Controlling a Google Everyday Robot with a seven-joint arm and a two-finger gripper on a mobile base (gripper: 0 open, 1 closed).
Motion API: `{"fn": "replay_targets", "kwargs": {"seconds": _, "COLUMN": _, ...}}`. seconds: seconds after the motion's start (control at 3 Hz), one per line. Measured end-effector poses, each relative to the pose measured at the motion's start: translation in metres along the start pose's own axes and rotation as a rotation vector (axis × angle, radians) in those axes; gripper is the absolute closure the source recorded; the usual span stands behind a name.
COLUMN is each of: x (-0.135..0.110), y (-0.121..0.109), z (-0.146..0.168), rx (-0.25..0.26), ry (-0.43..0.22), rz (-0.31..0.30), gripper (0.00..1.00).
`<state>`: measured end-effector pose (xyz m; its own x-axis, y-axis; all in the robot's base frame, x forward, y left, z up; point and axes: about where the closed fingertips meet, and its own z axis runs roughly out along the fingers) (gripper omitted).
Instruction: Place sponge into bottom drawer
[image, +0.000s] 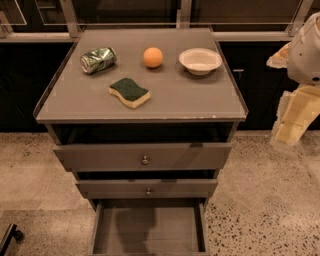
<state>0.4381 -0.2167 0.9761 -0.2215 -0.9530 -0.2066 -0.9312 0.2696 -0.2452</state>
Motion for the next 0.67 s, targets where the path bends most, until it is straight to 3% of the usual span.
{"fn": "replay_targets", "kwargs": {"seconds": 0.33, "x": 0.0, "y": 0.0, "z": 0.0, "rx": 0.0, "ry": 0.0, "rz": 0.0, "gripper": 0.0}}
{"fn": "replay_targets", "kwargs": {"seconds": 0.67, "x": -0.011, "y": -0.011, "z": 0.009, "rx": 0.024, "ry": -0.05, "rz": 0.004, "gripper": 0.0}}
